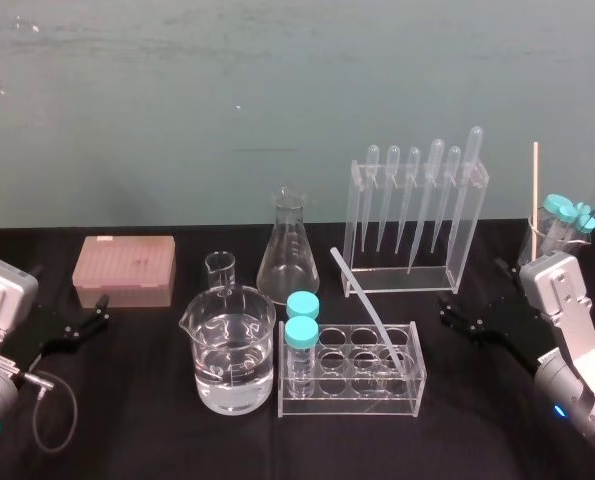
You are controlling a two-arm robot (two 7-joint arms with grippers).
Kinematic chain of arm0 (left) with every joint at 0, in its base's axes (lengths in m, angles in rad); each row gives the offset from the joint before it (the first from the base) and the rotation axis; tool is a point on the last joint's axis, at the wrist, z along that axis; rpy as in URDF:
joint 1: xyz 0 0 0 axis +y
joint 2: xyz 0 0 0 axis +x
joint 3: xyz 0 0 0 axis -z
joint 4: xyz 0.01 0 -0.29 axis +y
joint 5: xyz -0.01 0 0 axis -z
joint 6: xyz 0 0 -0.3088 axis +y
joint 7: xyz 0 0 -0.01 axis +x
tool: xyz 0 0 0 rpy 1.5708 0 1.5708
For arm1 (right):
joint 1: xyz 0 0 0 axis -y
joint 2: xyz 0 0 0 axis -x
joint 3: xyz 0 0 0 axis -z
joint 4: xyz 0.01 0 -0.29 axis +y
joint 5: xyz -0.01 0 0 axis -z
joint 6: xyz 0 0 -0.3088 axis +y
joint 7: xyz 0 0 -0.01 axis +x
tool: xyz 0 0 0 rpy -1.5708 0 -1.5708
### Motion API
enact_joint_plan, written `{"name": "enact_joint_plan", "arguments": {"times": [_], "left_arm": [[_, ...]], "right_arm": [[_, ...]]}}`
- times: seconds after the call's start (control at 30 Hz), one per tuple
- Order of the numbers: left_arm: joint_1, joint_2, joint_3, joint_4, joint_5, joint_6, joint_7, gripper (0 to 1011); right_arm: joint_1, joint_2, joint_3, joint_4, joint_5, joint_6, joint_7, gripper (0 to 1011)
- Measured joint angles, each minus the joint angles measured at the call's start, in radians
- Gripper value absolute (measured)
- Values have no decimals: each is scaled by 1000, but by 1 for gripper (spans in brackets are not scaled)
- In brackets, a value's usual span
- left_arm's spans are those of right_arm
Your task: Pick up the stirring rod with one hand, then place it down.
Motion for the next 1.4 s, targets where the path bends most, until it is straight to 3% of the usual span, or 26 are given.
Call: {"name": "enact_joint_plan", "arguments": {"times": [0.9,1.07,1.1,1.17,1.27,1.4], "left_arm": [[0,0,0,0,0,0,0,1000],[0,0,0,0,0,0,0,1000],[0,0,0,0,0,0,0,1000],[0,0,0,0,0,0,0,1000],[0,0,0,0,0,0,0,1000],[0,0,0,0,0,0,0,1000]], "right_arm": [[-1,0,2,0,-3,-9,1,1003],[-22,-7,27,-5,-20,-135,6,1003],[-27,-11,34,-11,-44,-190,-7,1003],[-31,-15,39,-18,-83,-243,-28,1003],[-30,-27,46,-37,-186,-347,-80,1003],[-18,-37,46,-58,-234,-411,-90,1003]]}}
